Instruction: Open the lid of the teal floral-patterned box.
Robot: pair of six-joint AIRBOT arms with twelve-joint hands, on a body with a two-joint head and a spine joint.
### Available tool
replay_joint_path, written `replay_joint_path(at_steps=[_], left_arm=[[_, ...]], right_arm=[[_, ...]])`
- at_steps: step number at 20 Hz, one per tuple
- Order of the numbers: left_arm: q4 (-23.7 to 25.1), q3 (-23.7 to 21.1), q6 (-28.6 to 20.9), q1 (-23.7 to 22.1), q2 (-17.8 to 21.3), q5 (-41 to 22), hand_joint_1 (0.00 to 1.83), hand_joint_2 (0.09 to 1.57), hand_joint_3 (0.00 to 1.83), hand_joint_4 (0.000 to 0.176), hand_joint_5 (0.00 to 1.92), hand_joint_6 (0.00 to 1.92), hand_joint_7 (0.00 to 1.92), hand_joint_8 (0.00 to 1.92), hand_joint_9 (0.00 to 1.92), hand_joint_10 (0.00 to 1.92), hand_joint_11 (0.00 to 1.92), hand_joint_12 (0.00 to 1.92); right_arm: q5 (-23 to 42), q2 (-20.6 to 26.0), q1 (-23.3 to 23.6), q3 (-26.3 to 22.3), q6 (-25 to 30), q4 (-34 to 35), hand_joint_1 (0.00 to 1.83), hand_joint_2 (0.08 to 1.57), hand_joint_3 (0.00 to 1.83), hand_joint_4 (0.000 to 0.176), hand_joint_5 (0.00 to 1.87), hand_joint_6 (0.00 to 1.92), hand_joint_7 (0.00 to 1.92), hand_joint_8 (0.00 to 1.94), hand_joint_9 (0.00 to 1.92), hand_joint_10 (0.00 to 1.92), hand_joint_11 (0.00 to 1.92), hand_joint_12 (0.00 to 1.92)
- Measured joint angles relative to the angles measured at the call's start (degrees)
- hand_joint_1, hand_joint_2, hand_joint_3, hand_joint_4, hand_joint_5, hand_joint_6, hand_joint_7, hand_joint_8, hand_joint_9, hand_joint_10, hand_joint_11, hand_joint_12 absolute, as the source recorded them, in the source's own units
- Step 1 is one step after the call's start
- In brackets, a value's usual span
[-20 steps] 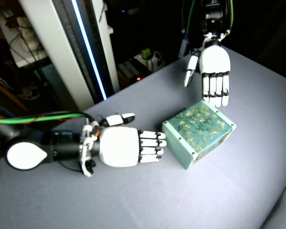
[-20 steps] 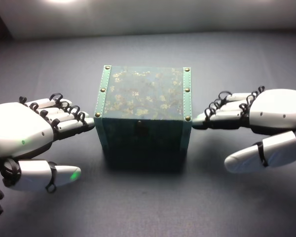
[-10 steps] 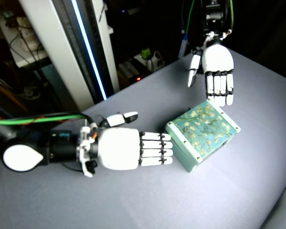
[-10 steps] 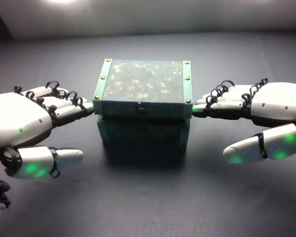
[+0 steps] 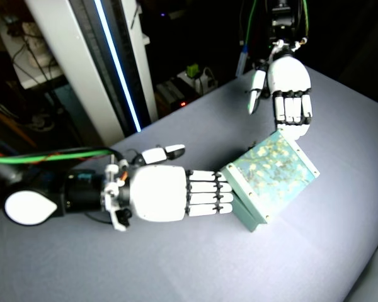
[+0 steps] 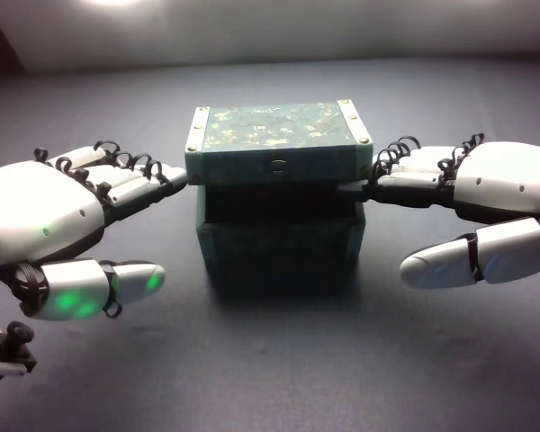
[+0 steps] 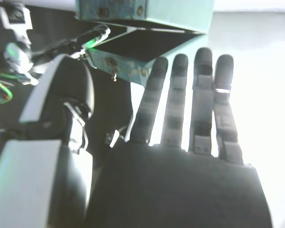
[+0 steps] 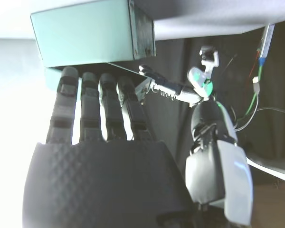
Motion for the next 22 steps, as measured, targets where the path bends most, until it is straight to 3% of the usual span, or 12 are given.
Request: replay_joint_path(at_steps=[1, 3, 5, 7, 8, 9, 15, 18, 20, 22], left_arm=[[0.0, 0.0, 0.0, 0.0, 0.0, 0.0, 0.00, 1.35, 0.00, 0.000, 0.10, 0.02, 0.18, 0.02, 0.16, 0.01, 0.00, 0.68], [-0.1, 0.0, 0.1, -0.1, 0.0, -0.3, 0.00, 1.33, 0.00, 0.000, 0.13, 0.01, 0.21, 0.01, 0.16, 0.00, 0.00, 0.68], [-0.1, 0.0, 0.1, -0.1, 0.0, -0.8, 0.00, 1.27, 0.00, 0.000, 0.11, 0.00, 0.22, 0.00, 0.18, 0.00, 0.00, 0.54], [-0.1, 0.0, 0.2, -0.2, 0.0, -0.9, 0.00, 1.28, 0.00, 0.000, 0.11, 0.00, 0.22, 0.00, 0.16, 0.00, 0.00, 0.63], [-0.1, 0.0, 0.3, -0.2, 0.0, -0.9, 0.00, 1.29, 0.00, 0.000, 0.11, 0.00, 0.18, 0.00, 0.15, 0.00, 0.00, 0.59], [-0.2, 0.0, 0.3, -0.2, 0.0, -1.0, 0.00, 1.29, 0.00, 0.000, 0.09, 0.00, 0.13, 0.01, 0.12, 0.01, 0.00, 0.42], [-2.5, 0.0, 1.5, -0.2, -0.7, -2.3, 0.00, 1.28, 0.00, 0.000, 0.09, 0.00, 0.10, 0.00, 0.09, 0.00, 0.00, 0.31], [-5.6, 0.5, 2.9, -0.3, -1.0, -6.4, 0.00, 1.26, 0.00, 0.000, 0.09, 0.00, 0.10, 0.00, 0.09, 0.00, 0.00, 0.30], [-6.2, 0.7, 2.9, -0.8, -1.5, -7.3, 0.00, 1.27, 0.00, 0.000, 0.11, 0.00, 0.13, 0.00, 0.14, 0.00, 0.00, 0.44], [-6.2, 0.7, 2.9, -0.9, -1.8, -7.7, 0.00, 1.22, 0.00, 0.000, 0.07, 0.00, 0.10, 0.00, 0.12, 0.00, 0.00, 0.37]], right_arm=[[0.0, 0.0, 0.0, 0.0, 0.0, 0.1, 0.00, 1.13, 0.00, 0.000, 0.05, 0.00, 0.08, 0.00, 0.09, 0.01, 0.10, 0.07], [0.1, 0.0, 0.0, 0.0, -0.1, 0.2, 0.00, 1.12, 0.00, 0.000, 0.05, 0.00, 0.06, 0.00, 0.06, 0.00, 0.09, 0.06], [0.2, 0.0, 0.0, 0.0, -0.2, 0.4, 0.00, 1.15, 0.00, 0.000, 0.07, 0.01, 0.06, 0.00, 0.08, 0.01, 0.09, 0.07], [0.2, 0.0, 0.0, 0.0, -0.2, 0.7, 0.00, 1.13, 0.00, 0.000, 0.08, 0.01, 0.07, 0.00, 0.08, 0.01, 0.08, 0.06], [0.2, 0.0, 0.0, 0.0, -0.3, 0.8, 0.00, 1.13, 0.00, 0.000, 0.10, 0.01, 0.08, 0.01, 0.09, 0.01, 0.09, 0.06], [0.2, 0.0, 0.0, 0.0, -0.4, 1.0, 0.00, 1.15, 0.00, 0.000, 0.11, 0.02, 0.09, 0.01, 0.10, 0.01, 0.10, 0.07], [2.0, 0.0, 0.0, -0.2, -2.0, 4.7, 0.00, 1.22, 0.01, 0.000, 0.19, 0.00, 0.19, 0.01, 0.21, 0.01, 0.20, 0.11], [5.6, 0.1, 0.0, 0.4, -3.7, 9.4, 0.00, 1.20, 0.00, 0.000, 0.15, 0.00, 0.15, 0.00, 0.10, 0.00, 0.07, 0.06], [6.5, 0.0, 0.2, 0.8, -4.2, 10.3, 0.00, 1.18, 0.00, 0.000, 0.16, 0.01, 0.15, 0.00, 0.10, 0.00, 0.07, 0.06], [6.9, -0.4, 0.8, 0.9, -4.5, 11.3, 0.00, 1.17, 0.00, 0.000, 0.16, 0.00, 0.14, 0.00, 0.10, 0.00, 0.05, 0.06]])
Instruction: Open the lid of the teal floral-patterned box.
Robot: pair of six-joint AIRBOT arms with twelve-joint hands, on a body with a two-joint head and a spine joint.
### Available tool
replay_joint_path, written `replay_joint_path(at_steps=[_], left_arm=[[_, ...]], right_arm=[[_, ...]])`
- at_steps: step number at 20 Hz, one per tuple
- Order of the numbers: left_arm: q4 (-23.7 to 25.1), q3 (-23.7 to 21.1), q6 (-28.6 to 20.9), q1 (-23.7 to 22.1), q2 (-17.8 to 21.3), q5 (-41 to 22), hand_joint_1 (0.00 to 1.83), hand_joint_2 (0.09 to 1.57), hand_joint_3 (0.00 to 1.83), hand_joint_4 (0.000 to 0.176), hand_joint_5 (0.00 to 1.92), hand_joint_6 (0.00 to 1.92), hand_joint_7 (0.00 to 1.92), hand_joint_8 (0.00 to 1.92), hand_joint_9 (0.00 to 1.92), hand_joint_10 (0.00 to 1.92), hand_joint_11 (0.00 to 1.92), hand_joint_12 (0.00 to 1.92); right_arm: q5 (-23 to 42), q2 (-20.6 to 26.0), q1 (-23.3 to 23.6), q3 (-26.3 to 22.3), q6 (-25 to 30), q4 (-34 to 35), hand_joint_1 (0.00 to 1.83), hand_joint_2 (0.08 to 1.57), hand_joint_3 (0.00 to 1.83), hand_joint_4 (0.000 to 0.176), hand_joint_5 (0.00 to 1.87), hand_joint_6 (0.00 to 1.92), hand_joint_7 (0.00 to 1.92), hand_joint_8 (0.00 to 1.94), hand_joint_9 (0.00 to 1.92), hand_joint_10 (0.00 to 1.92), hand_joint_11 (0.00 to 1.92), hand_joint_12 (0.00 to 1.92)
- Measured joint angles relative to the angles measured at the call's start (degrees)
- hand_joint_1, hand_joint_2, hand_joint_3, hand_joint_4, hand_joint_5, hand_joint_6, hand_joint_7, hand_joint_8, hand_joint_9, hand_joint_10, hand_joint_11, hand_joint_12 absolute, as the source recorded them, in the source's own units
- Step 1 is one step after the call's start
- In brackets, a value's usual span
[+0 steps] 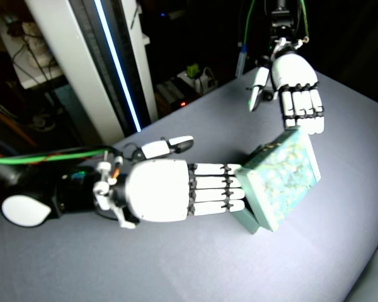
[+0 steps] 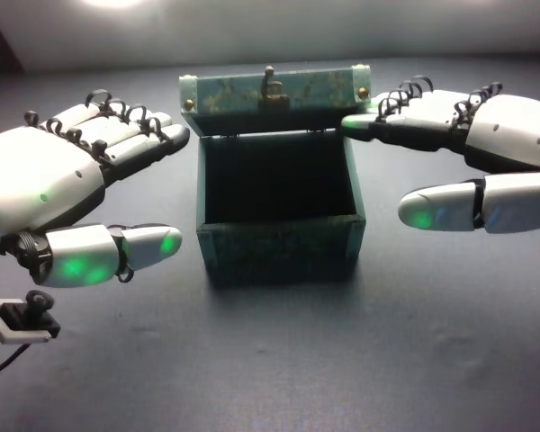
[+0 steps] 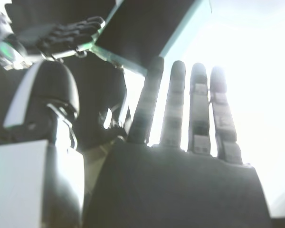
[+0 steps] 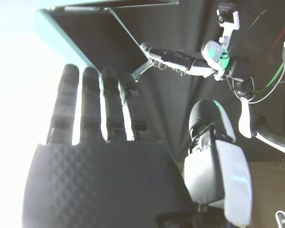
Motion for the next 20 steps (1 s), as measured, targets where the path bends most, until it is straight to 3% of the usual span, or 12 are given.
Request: replay_joint_path(at_steps=[3, 5, 6, 10, 13, 15, 20], left_arm=[[0.0, 0.1, 0.2, -0.1, -0.3, 0.0, 0.00, 1.22, 0.00, 0.000, 0.07, 0.00, 0.11, 0.01, 0.12, 0.00, 0.00, 0.37], [-0.2, 0.4, 0.3, -0.6, -0.4, -0.2, 0.00, 1.21, 0.00, 0.000, 0.12, 0.01, 0.16, 0.01, 0.17, 0.01, 0.00, 0.48], [-0.6, 0.5, 0.3, -0.7, -0.5, -0.6, 0.00, 1.18, 0.00, 0.000, 0.10, 0.01, 0.13, 0.01, 0.14, 0.01, 0.00, 0.37], [-0.4, 1.1, 0.5, -1.8, -1.6, -1.0, 0.00, 1.15, 0.00, 0.000, 0.11, 0.00, 0.14, 0.00, 0.13, 0.00, 0.00, 0.27], [-0.7, 2.1, 0.7, -2.9, -2.7, -1.1, 0.00, 1.19, 0.00, 0.000, 0.14, 0.00, 0.16, 0.00, 0.14, 0.00, 0.00, 0.35], [-0.9, 3.0, 0.7, -4.1, -3.6, -0.6, 0.00, 1.34, 0.02, 0.000, 0.12, 0.00, 0.11, 0.00, 0.11, 0.00, 0.00, 0.30], [-0.9, 5.1, 0.7, -6.3, -5.3, 0.7, 0.00, 1.33, 0.00, 0.000, 0.15, 0.00, 0.14, 0.00, 0.14, 0.00, 0.01, 0.39]], right_arm=[[0.5, -0.2, 0.8, 0.1, -0.3, 0.6, 0.00, 1.18, 0.00, 0.000, 0.16, 0.00, 0.14, 0.00, 0.11, 0.00, 0.06, 0.06], [1.0, -0.5, 1.5, 0.4, -0.6, 0.7, 0.00, 1.19, 0.00, 0.000, 0.18, 0.01, 0.17, 0.01, 0.13, 0.01, 0.08, 0.07], [1.2, -0.8, 1.8, 0.6, -0.7, 0.8, 0.00, 1.20, 0.00, 0.000, 0.18, 0.01, 0.17, 0.01, 0.14, 0.01, 0.10, 0.08], [1.6, -2.0, 1.9, 1.9, -0.7, 1.6, 0.00, 1.23, 0.02, 0.000, 0.20, 0.01, 0.18, 0.01, 0.15, 0.01, 0.11, 0.09], [1.6, -3.2, 2.2, 3.0, -0.8, 2.6, 0.00, 1.23, 0.01, 0.000, 0.20, 0.01, 0.19, 0.01, 0.15, 0.01, 0.09, 0.08], [0.6, -3.5, 2.9, 3.4, -0.8, 3.2, 0.00, 1.22, 0.00, 0.000, 0.21, 0.01, 0.19, 0.01, 0.15, 0.01, 0.10, 0.09], [-0.5, -4.2, 3.2, 5.0, -0.8, 2.8, 0.00, 1.21, 0.00, 0.000, 0.19, 0.00, 0.18, 0.00, 0.14, 0.00, 0.11, 0.09]])
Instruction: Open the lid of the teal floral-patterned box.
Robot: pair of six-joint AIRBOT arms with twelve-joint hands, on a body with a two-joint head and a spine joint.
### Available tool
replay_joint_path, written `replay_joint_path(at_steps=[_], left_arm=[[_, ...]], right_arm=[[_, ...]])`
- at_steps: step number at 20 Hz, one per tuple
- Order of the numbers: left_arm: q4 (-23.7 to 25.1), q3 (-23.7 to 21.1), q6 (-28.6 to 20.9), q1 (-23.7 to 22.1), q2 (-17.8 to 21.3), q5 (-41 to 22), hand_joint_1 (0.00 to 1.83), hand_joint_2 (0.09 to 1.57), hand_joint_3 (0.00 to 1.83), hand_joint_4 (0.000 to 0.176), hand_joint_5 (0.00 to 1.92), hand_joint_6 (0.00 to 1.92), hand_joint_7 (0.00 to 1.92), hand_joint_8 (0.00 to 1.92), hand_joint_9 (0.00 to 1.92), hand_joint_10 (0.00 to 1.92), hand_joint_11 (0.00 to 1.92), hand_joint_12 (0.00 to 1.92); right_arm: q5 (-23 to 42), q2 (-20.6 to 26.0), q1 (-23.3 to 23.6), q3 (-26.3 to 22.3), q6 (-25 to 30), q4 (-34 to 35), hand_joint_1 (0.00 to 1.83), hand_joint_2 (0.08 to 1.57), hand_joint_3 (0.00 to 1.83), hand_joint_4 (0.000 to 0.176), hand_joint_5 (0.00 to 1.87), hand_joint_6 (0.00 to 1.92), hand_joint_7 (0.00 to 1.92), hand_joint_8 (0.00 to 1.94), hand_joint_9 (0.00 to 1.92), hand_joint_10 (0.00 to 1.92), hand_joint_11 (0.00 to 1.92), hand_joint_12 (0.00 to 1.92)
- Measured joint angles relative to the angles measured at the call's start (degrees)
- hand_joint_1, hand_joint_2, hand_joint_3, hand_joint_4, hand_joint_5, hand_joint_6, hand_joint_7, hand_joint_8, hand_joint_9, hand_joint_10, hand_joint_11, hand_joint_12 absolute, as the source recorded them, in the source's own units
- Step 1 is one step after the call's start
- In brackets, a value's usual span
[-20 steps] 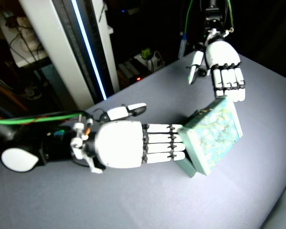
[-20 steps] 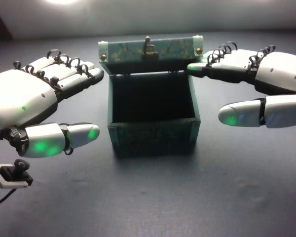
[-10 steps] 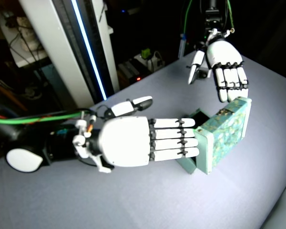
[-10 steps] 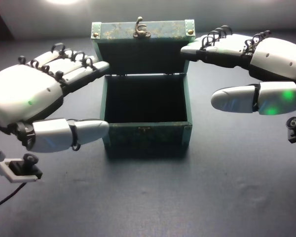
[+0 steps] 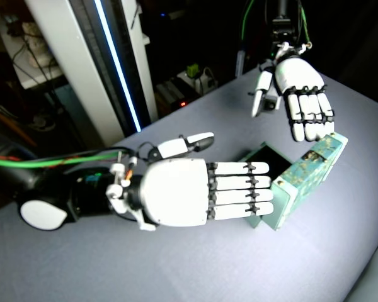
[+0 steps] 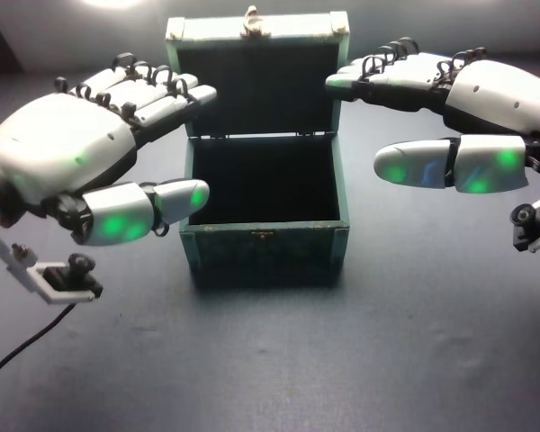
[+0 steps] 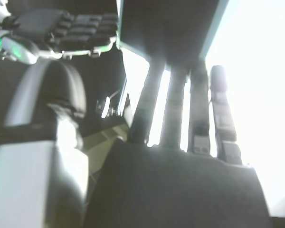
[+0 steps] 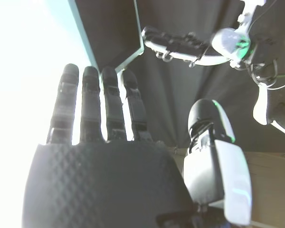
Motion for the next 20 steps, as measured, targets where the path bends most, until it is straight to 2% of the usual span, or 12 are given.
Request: replay_joint_path(at_steps=[6, 11, 16, 17, 18, 20], left_arm=[[-0.5, 2.5, 0.0, -2.2, -1.4, 2.2, 0.00, 1.33, 0.00, 0.000, 0.16, 0.01, 0.15, 0.00, 0.15, 0.01, 0.01, 0.39], [-0.8, 1.9, 0.0, -2.5, -1.4, 1.8, 0.00, 1.36, 0.01, 0.000, 0.18, 0.01, 0.17, 0.01, 0.16, 0.01, 0.03, 0.40], [-2.5, -4.0, -0.9, 5.1, 4.5, -8.7, 0.00, 1.36, 0.01, 0.000, 0.18, 0.01, 0.17, 0.01, 0.17, 0.01, 0.03, 0.40], [-3.3, -4.7, -1.5, 6.5, 5.9, -11.3, 0.00, 1.36, 0.01, 0.000, 0.18, 0.01, 0.17, 0.01, 0.17, 0.01, 0.03, 0.40], [-4.5, -6.8, -3.0, 9.5, 8.8, -17.3, 0.00, 1.36, 0.01, 0.000, 0.18, 0.01, 0.17, 0.01, 0.17, 0.01, 0.03, 0.40], [-5.2, -8.6, -3.1, 12.5, 11.1, -21.8, 0.00, 1.36, 0.01, 0.000, 0.18, 0.01, 0.17, 0.01, 0.17, 0.01, 0.03, 0.40]], right_arm=[[-2.0, -0.7, 0.9, 1.9, -0.4, 0.6, 0.00, 1.22, 0.01, 0.000, 0.18, 0.00, 0.18, 0.00, 0.13, 0.00, 0.09, 0.09], [-3.4, -0.8, 1.4, 2.1, -0.6, 1.2, 0.00, 1.24, 0.01, 0.000, 0.19, 0.00, 0.19, 0.00, 0.15, 0.01, 0.11, 0.10], [1.4, 2.7, 0.8, -3.0, -0.5, 0.5, 0.00, 1.24, 0.01, 0.000, 0.19, 0.00, 0.19, 0.00, 0.15, 0.01, 0.11, 0.10], [3.0, 4.5, -0.3, -3.9, -0.6, 1.6, 0.00, 1.24, 0.01, 0.000, 0.19, 0.00, 0.19, 0.00, 0.15, 0.00, 0.11, 0.10], [6.4, 7.6, -3.0, -5.9, -0.9, 4.8, 0.00, 1.24, 0.01, 0.000, 0.19, 0.00, 0.19, 0.00, 0.15, 0.00, 0.11, 0.11], [9.2, 9.7, -5.3, -7.6, -2.2, 8.0, 0.00, 1.24, 0.01, 0.000, 0.19, 0.00, 0.19, 0.00, 0.15, 0.00, 0.11, 0.11]])
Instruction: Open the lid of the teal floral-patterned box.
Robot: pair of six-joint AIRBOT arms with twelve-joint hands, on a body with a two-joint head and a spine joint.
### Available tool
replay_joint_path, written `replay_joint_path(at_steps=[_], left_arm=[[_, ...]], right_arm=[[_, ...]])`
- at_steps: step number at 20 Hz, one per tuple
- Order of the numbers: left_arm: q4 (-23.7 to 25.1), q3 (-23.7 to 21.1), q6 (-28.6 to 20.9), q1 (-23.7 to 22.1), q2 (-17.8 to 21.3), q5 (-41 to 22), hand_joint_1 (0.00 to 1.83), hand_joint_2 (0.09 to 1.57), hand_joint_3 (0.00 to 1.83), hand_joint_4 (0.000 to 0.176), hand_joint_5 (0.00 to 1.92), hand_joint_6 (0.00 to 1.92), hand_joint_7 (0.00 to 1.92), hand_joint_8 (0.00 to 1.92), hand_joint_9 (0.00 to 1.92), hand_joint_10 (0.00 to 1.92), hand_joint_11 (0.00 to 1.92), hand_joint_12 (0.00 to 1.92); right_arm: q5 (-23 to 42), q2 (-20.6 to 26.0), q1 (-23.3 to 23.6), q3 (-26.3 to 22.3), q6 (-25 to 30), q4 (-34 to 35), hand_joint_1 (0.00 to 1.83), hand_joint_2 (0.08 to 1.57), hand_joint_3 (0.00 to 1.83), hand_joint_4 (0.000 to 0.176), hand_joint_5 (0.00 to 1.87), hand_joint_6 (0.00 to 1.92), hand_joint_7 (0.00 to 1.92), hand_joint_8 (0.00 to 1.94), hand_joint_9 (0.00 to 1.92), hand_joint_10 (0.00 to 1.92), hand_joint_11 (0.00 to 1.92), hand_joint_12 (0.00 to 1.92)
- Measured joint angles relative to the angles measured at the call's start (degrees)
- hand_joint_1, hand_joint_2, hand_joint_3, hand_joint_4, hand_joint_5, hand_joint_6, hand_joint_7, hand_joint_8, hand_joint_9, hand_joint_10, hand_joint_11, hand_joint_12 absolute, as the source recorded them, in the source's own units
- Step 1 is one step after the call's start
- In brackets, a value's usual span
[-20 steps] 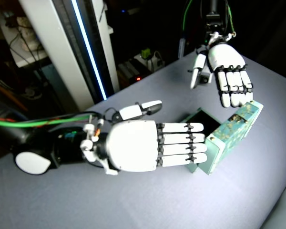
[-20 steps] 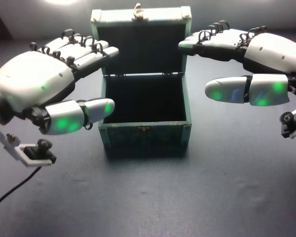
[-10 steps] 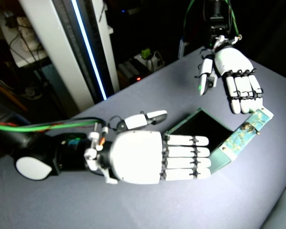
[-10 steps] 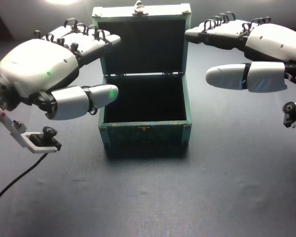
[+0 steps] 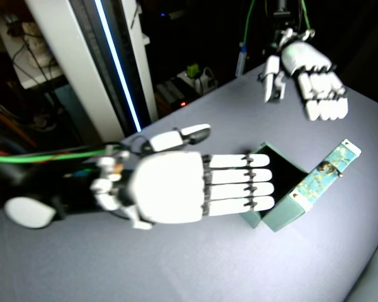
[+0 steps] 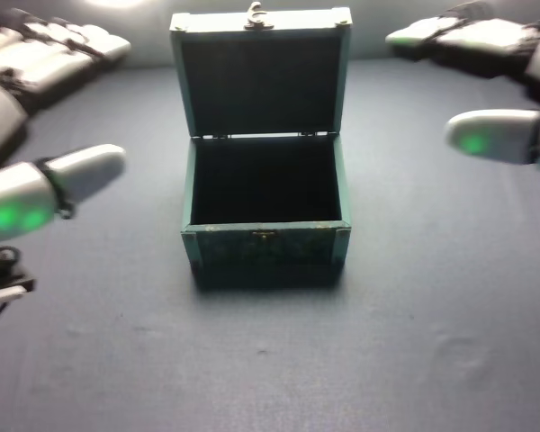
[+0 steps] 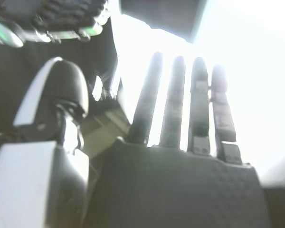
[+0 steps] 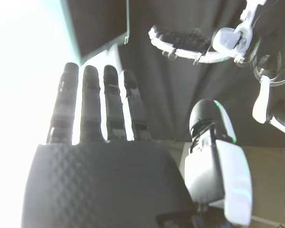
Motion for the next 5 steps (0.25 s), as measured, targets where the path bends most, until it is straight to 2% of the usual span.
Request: replay_joint_path(at_steps=[3, 5], left_arm=[[-2.6, -3.1, 0.4, 7.1, 1.7, -11.4, 0.00, 1.36, 0.01, 0.000, 0.18, 0.01, 0.18, 0.01, 0.17, 0.01, 0.03, 0.40], [-5.9, -3.2, 0.5, 9.4, 1.7, -13.9, 0.00, 1.36, 0.00, 0.000, 0.18, 0.01, 0.18, 0.01, 0.17, 0.01, 0.03, 0.40]], right_arm=[[9.6, 3.0, -6.9, -3.8, -1.9, 7.9, 0.00, 1.24, 0.01, 0.000, 0.19, 0.00, 0.19, 0.00, 0.15, 0.00, 0.10, 0.11], [15.0, 3.7, -10.3, -5.9, -2.8, 11.0, 0.00, 1.24, 0.01, 0.000, 0.19, 0.00, 0.19, 0.00, 0.15, 0.00, 0.10, 0.11]])
